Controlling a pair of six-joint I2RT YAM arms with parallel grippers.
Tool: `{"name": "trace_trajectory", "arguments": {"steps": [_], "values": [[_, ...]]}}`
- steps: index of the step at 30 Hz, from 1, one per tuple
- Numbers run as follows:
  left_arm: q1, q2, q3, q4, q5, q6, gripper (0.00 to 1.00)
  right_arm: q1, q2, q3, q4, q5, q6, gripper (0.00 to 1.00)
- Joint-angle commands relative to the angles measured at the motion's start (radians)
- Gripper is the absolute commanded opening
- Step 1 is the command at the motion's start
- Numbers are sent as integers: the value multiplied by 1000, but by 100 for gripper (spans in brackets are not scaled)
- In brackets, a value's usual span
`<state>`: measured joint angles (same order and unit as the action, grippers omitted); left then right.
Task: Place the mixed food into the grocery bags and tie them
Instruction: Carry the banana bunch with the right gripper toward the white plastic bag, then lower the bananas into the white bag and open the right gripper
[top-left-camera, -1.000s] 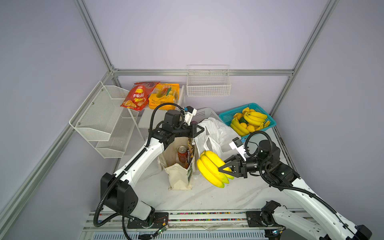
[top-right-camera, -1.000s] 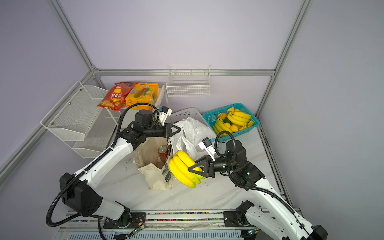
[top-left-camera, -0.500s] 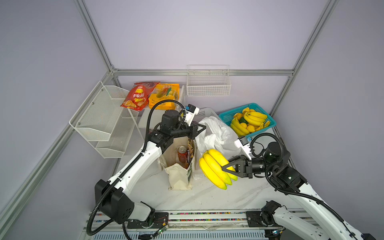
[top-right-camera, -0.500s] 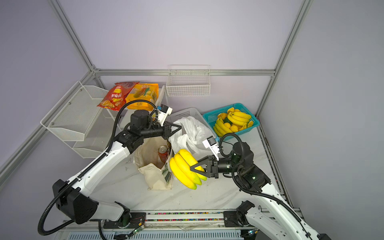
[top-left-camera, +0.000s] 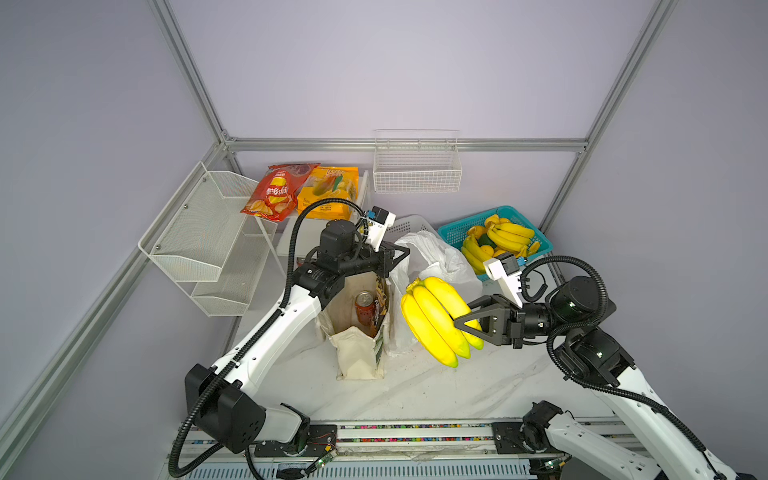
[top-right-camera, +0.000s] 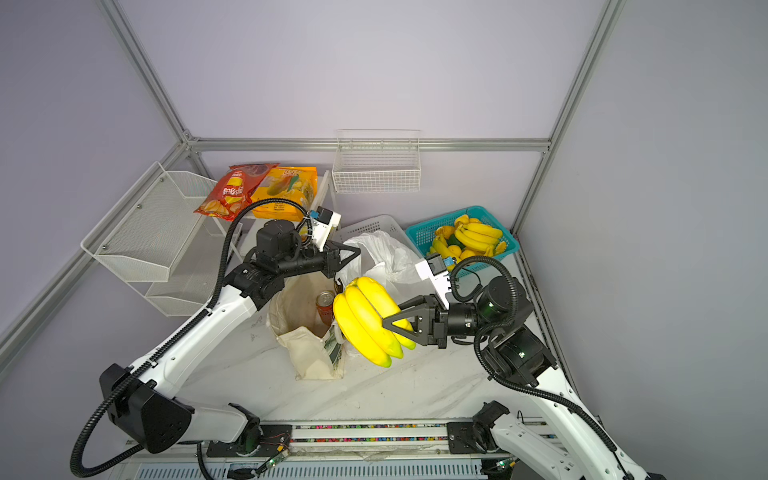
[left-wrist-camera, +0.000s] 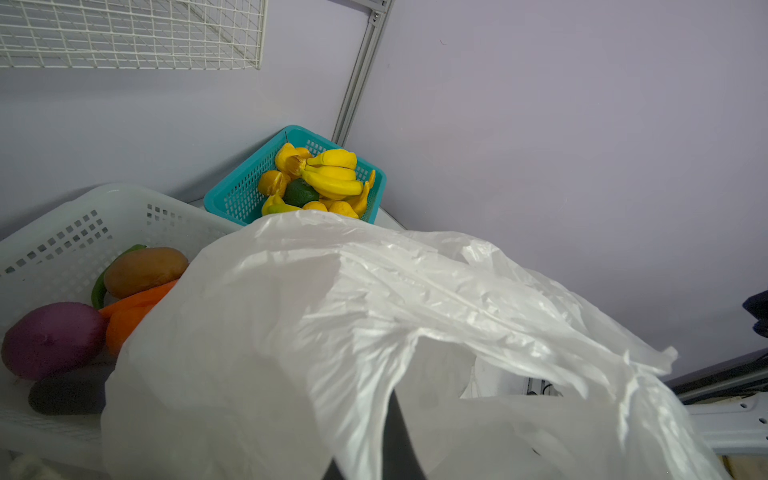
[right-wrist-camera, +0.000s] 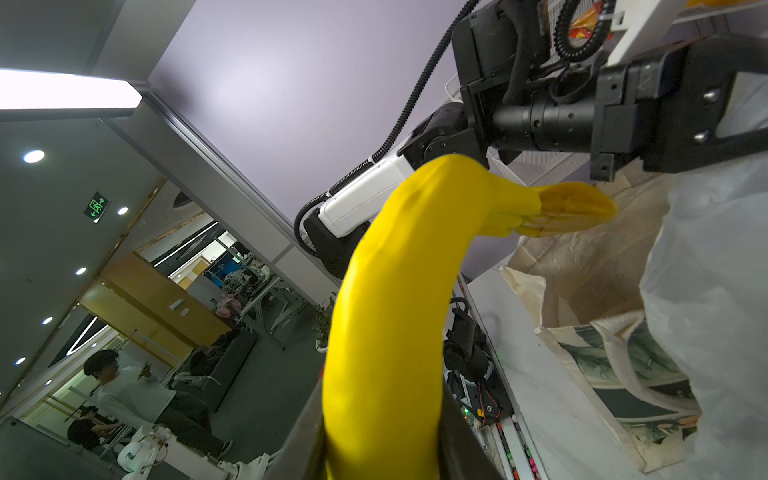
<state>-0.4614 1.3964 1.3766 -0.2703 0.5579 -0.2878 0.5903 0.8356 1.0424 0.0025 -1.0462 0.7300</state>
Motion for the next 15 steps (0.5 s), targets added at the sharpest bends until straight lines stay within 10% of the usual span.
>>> {"name": "trace_trajectory", "arguments": {"steps": [1, 15], "values": [[-3, -23, -40, 42, -6, 9, 0, 5, 52, 21, 46, 54, 51, 16], [-5, -62, -109, 129, 17, 53, 0, -140, 14, -174, 24, 70, 221, 15]]}}
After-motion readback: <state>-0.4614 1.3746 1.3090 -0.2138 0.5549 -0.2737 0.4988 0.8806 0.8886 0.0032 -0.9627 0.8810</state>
